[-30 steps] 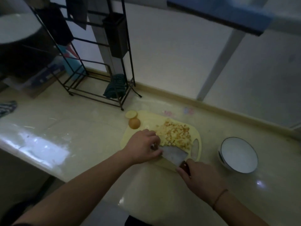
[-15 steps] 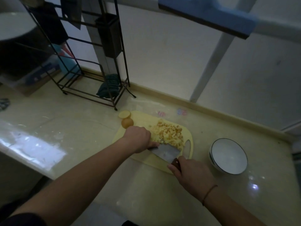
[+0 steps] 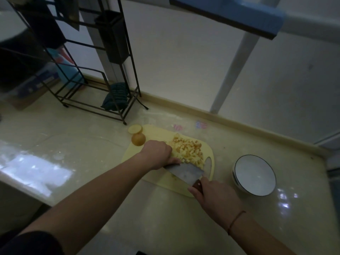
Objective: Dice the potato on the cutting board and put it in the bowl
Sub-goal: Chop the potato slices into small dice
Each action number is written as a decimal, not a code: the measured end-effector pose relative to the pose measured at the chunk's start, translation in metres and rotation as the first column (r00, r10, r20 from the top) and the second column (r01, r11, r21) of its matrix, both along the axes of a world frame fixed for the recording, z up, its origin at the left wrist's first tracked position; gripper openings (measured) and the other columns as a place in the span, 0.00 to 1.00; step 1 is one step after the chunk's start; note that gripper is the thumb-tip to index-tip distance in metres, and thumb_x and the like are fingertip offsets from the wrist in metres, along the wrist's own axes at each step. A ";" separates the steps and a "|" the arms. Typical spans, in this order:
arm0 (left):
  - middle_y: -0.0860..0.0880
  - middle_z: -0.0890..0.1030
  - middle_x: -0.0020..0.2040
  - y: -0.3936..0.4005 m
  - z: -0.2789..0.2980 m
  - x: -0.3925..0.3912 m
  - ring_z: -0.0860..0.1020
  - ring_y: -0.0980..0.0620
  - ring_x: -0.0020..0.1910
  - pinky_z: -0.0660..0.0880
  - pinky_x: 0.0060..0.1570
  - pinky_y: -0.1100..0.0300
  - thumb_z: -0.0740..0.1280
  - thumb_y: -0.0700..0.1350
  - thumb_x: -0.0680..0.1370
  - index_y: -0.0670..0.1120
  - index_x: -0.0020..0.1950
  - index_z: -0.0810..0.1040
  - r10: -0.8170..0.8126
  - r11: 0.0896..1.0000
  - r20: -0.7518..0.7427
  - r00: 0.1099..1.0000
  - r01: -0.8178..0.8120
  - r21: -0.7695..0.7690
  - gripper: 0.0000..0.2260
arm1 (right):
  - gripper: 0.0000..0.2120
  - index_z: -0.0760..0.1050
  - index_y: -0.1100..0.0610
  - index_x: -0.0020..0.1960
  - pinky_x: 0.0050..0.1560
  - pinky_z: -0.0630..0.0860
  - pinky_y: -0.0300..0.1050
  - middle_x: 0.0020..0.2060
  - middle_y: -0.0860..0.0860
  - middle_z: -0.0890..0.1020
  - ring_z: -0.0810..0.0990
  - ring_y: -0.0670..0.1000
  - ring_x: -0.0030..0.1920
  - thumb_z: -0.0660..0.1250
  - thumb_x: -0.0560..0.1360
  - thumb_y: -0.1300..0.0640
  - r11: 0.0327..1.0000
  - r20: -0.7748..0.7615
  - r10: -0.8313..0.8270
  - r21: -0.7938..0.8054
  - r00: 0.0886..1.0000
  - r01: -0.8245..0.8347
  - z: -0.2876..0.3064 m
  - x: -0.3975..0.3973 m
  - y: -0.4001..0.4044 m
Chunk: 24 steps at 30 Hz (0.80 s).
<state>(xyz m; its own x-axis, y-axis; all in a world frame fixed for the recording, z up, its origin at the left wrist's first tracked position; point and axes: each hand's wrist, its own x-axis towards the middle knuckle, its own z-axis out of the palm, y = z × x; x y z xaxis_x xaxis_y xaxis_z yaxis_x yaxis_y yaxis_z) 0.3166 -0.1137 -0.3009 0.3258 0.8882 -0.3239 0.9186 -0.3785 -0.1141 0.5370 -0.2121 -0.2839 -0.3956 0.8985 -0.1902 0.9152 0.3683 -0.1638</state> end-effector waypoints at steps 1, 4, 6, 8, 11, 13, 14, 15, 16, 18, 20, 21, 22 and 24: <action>0.49 0.67 0.32 0.001 -0.001 0.001 0.72 0.47 0.34 0.67 0.32 0.56 0.53 0.72 0.77 0.46 0.36 0.65 0.010 1.000 0.005 1.000 -0.010 -0.003 0.29 | 0.47 0.69 0.50 0.58 0.37 0.66 0.46 0.48 0.50 0.81 0.81 0.53 0.46 0.22 0.62 0.30 1.000 -0.015 0.007 0.023 1.000 -0.007 0.001 0.000 -0.001; 0.49 0.66 0.33 0.005 -0.001 0.004 0.71 0.47 0.35 0.67 0.33 0.56 0.53 0.71 0.78 0.47 0.38 0.64 0.039 0.999 -0.001 0.999 -0.039 -0.013 0.28 | 0.36 0.75 0.51 0.43 0.25 0.62 0.45 0.30 0.51 0.80 0.78 0.52 0.27 0.36 0.74 0.30 0.997 0.083 0.040 0.065 0.996 -0.046 -0.001 -0.003 -0.003; 0.49 0.67 0.34 0.006 -0.001 0.005 0.72 0.47 0.36 0.66 0.33 0.56 0.54 0.72 0.77 0.46 0.40 0.67 0.059 0.998 -0.004 0.998 -0.059 0.001 0.28 | 0.27 0.74 0.51 0.35 0.20 0.55 0.41 0.20 0.51 0.74 0.71 0.50 0.17 0.48 0.75 0.34 0.988 0.130 0.047 0.140 0.990 -0.065 -0.008 -0.003 -0.004; 0.48 0.68 0.35 0.006 0.000 0.006 0.75 0.46 0.37 0.67 0.33 0.55 0.54 0.71 0.78 0.46 0.42 0.68 0.088 0.996 0.035 0.995 -0.089 0.023 0.27 | 0.27 0.74 0.51 0.36 0.20 0.56 0.42 0.22 0.51 0.75 0.72 0.51 0.18 0.48 0.75 0.34 0.987 0.105 0.065 0.143 0.992 -0.080 -0.009 -0.003 -0.006; 0.49 0.68 0.35 0.004 0.000 0.005 0.77 0.45 0.39 0.65 0.33 0.54 0.52 0.66 0.82 0.48 0.41 0.66 0.134 0.985 0.180 0.974 -0.152 0.087 0.23 | 0.39 0.72 0.52 0.51 0.30 0.65 0.46 0.38 0.51 0.82 0.80 0.54 0.34 0.31 0.72 0.29 0.984 -0.018 0.094 0.156 0.995 -0.090 0.000 -0.001 -0.008; 0.51 0.67 0.32 0.002 0.002 0.000 0.77 0.45 0.38 0.63 0.32 0.55 0.53 0.64 0.83 0.48 0.40 0.66 0.122 0.977 0.292 0.949 -0.167 0.133 0.21 | 0.46 0.69 0.51 0.57 0.32 0.64 0.46 0.46 0.50 0.81 0.81 0.54 0.41 0.21 0.65 0.29 0.991 0.004 0.090 0.102 0.996 -0.090 0.005 -0.001 -0.006; 0.52 0.66 0.31 0.001 0.003 -0.004 0.77 0.45 0.37 0.62 0.31 0.55 0.54 0.64 0.82 0.48 0.40 0.67 0.092 0.981 0.328 0.940 -0.142 0.131 0.22 | 0.48 0.68 0.50 0.58 0.31 0.62 0.46 0.46 0.50 0.81 0.81 0.53 0.41 0.20 0.64 0.29 0.991 0.032 0.097 0.091 0.995 -0.099 0.009 -0.003 -0.004; 0.53 0.67 0.30 0.000 0.003 -0.005 0.77 0.46 0.36 0.61 0.30 0.55 0.56 0.66 0.81 0.48 0.39 0.69 0.040 0.988 0.340 0.939 -0.088 0.125 0.22 | 0.47 0.70 0.51 0.56 0.28 0.61 0.46 0.43 0.51 0.82 0.81 0.53 0.39 0.21 0.66 0.29 0.986 0.046 0.109 0.120 0.993 -0.113 0.013 -0.005 -0.003; 0.53 0.67 0.29 -0.003 0.003 -0.005 0.76 0.47 0.34 0.59 0.30 0.55 0.57 0.68 0.79 0.48 0.38 0.69 -0.019 0.993 0.332 0.943 -0.021 0.117 0.24 | 0.42 0.72 0.51 0.52 0.26 0.60 0.46 0.39 0.51 0.81 0.80 0.52 0.35 0.27 0.70 0.29 0.980 0.056 0.110 0.159 0.992 -0.117 0.018 -0.006 -0.001; 0.52 0.68 0.28 -0.007 0.004 -0.001 0.73 0.49 0.31 0.58 0.29 0.56 0.59 0.72 0.75 0.49 0.36 0.68 -0.089 0.992 0.293 0.952 0.057 0.115 0.27 | 0.30 0.75 0.52 0.44 0.22 0.60 0.45 0.30 0.52 0.79 0.77 0.51 0.25 0.42 0.76 0.33 0.982 0.086 0.100 0.155 0.991 -0.112 0.016 -0.006 0.001; 0.52 0.68 0.28 -0.006 0.004 0.004 0.71 0.49 0.30 0.58 0.29 0.57 0.59 0.74 0.73 0.49 0.35 0.67 -0.067 0.990 0.283 0.957 0.029 0.135 0.28 | 0.25 0.75 0.52 0.37 0.20 0.55 0.42 0.22 0.51 0.74 0.71 0.50 0.18 0.50 0.75 0.35 0.970 0.140 0.113 0.198 0.984 -0.139 0.006 -0.004 -0.002; 0.52 0.68 0.28 -0.005 0.004 0.007 0.71 0.49 0.31 0.59 0.30 0.57 0.60 0.74 0.73 0.49 0.35 0.67 -0.039 0.991 0.279 0.959 0.001 0.136 0.28 | 0.24 0.74 0.51 0.35 0.21 0.52 0.40 0.20 0.51 0.73 0.69 0.50 0.16 0.51 0.74 0.35 0.963 0.148 0.119 0.223 0.982 -0.151 0.002 -0.002 -0.002; 0.51 0.68 0.29 -0.004 0.003 0.008 0.71 0.48 0.31 0.60 0.30 0.57 0.60 0.73 0.74 0.49 0.36 0.67 -0.014 0.991 0.268 0.963 -0.023 0.134 0.27 | 0.24 0.74 0.51 0.34 0.22 0.51 0.39 0.19 0.50 0.72 0.69 0.50 0.16 0.52 0.74 0.36 0.957 0.147 0.122 0.243 0.982 -0.155 0.001 -0.001 -0.002; 0.51 0.68 0.30 -0.001 0.003 0.009 0.74 0.47 0.33 0.63 0.31 0.57 0.60 0.71 0.77 0.48 0.38 0.68 0.026 0.988 0.255 0.967 -0.064 0.142 0.25 | 0.25 0.75 0.52 0.35 0.23 0.51 0.39 0.20 0.51 0.73 0.70 0.50 0.16 0.51 0.74 0.36 0.968 0.167 0.108 0.205 0.980 -0.142 0.002 -0.002 -0.004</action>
<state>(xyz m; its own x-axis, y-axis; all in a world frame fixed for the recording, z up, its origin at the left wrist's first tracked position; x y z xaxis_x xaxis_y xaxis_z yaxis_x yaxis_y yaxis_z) 0.3253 -0.1148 -0.2978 0.3381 0.9357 -0.1006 0.9405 -0.3321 0.0714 0.5348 -0.2156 -0.2821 -0.4886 0.8700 -0.0652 0.8675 0.4925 0.0699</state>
